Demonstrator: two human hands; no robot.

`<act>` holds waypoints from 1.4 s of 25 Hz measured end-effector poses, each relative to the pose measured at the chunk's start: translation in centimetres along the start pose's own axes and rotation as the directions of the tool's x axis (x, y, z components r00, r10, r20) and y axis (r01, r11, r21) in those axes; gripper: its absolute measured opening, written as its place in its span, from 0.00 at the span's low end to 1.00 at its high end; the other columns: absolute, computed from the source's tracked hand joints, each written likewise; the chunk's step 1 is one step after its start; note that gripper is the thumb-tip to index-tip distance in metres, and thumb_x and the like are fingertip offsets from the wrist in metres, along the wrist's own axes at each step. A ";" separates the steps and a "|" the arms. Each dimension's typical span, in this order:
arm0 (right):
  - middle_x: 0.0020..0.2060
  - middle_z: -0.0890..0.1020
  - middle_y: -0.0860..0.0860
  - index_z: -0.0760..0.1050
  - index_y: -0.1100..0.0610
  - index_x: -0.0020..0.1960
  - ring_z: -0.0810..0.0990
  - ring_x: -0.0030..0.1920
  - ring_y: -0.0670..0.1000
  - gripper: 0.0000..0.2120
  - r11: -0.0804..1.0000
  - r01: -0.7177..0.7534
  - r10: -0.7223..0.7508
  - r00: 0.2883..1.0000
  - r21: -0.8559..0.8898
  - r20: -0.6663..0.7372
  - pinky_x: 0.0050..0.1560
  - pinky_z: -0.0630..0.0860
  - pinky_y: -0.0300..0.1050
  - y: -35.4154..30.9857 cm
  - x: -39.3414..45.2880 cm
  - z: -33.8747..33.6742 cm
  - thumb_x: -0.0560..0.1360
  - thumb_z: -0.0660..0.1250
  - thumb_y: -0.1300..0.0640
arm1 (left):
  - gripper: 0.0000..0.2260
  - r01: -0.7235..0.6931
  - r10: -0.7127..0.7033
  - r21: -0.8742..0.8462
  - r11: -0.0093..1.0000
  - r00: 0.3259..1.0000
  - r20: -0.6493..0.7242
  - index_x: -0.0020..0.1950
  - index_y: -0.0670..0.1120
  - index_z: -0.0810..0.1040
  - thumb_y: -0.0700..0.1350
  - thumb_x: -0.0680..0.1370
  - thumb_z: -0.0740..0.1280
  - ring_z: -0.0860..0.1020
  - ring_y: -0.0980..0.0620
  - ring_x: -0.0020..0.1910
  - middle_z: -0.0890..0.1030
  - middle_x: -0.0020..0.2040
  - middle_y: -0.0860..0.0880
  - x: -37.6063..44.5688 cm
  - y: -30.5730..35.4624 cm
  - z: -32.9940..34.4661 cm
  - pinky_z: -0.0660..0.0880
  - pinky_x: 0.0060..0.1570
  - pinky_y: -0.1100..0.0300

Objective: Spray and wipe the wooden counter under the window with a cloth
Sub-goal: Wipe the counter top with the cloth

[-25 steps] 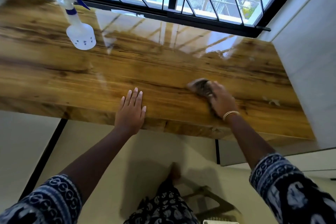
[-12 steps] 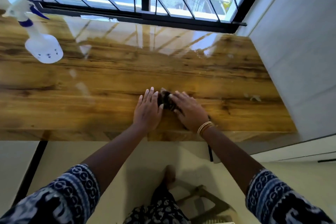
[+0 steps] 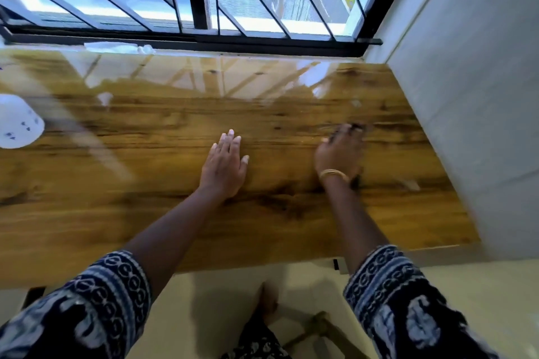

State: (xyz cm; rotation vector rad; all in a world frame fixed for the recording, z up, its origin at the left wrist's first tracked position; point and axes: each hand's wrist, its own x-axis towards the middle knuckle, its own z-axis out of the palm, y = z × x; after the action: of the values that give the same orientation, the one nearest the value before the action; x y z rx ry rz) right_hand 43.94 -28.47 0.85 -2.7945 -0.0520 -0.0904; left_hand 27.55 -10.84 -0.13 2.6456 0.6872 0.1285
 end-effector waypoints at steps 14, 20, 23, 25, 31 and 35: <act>0.77 0.57 0.58 0.56 0.54 0.78 0.57 0.75 0.62 0.25 0.981 -0.193 0.191 0.980 -0.033 -0.047 0.72 0.60 0.60 5.9 15.7 -0.3 0.82 0.53 0.52 | 0.24 0.048 -0.046 0.070 0.996 0.998 -0.039 0.77 0.43 0.55 0.48 0.82 0.52 0.51 0.47 0.78 0.53 0.79 0.44 14.3 2.4 1.1 0.49 0.76 0.50; 0.75 0.63 0.58 0.61 0.51 0.76 0.65 0.72 0.61 0.25 0.950 0.310 -0.310 0.951 -0.030 -0.001 0.69 0.65 0.57 -7.1 14.5 4.1 0.79 0.57 0.50 | 0.24 0.023 -0.014 0.114 0.993 0.997 -0.077 0.77 0.44 0.57 0.46 0.81 0.52 0.55 0.48 0.77 0.57 0.78 0.46 18.7 2.1 0.9 0.52 0.76 0.49; 0.74 0.66 0.56 0.66 0.45 0.73 0.69 0.69 0.61 0.23 0.711 0.703 -0.697 0.698 0.034 0.163 0.67 0.66 0.56 -12.4 13.0 6.7 0.78 0.59 0.50 | 0.24 0.025 -0.016 0.115 0.993 0.997 -0.080 0.77 0.46 0.57 0.46 0.81 0.52 0.55 0.49 0.77 0.57 0.78 0.47 20.6 1.6 1.0 0.52 0.75 0.49; 0.73 0.67 0.55 0.67 0.45 0.73 0.69 0.69 0.60 0.24 0.704 0.709 -0.706 0.694 0.032 0.144 0.68 0.65 0.55 -12.7 15.9 7.0 0.77 0.60 0.51 | 0.24 0.027 -0.016 0.119 0.993 0.995 -0.094 0.77 0.46 0.58 0.46 0.81 0.52 0.55 0.50 0.77 0.58 0.78 0.48 21.1 1.5 1.0 0.51 0.75 0.50; 0.71 0.67 0.58 0.64 0.50 0.74 0.67 0.68 0.62 0.23 0.978 0.191 -0.195 0.980 -0.078 -0.043 0.65 0.68 0.60 -1.0 29.8 3.6 0.79 0.58 0.54 | 0.24 0.026 -0.013 0.117 0.993 0.993 -0.115 0.78 0.47 0.57 0.46 0.81 0.52 0.55 0.50 0.77 0.57 0.78 0.49 21.2 1.4 1.0 0.50 0.75 0.51; 0.74 0.62 0.59 0.62 0.52 0.76 0.62 0.72 0.62 0.23 0.997 -0.020 0.017 0.999 -0.081 -0.038 0.71 0.61 0.59 2.7 31.7 2.5 0.81 0.56 0.54 | 0.24 0.033 -0.020 0.120 0.992 0.993 -0.112 0.78 0.47 0.56 0.46 0.81 0.51 0.54 0.51 0.77 0.57 0.78 0.49 21.3 1.4 1.0 0.49 0.75 0.51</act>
State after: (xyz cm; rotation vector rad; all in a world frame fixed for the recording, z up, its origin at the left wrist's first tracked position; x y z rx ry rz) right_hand 75.85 -29.33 -0.23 -2.8727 -0.0135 -0.1437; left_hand 47.01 -1.97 -0.78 2.7612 0.7897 0.2350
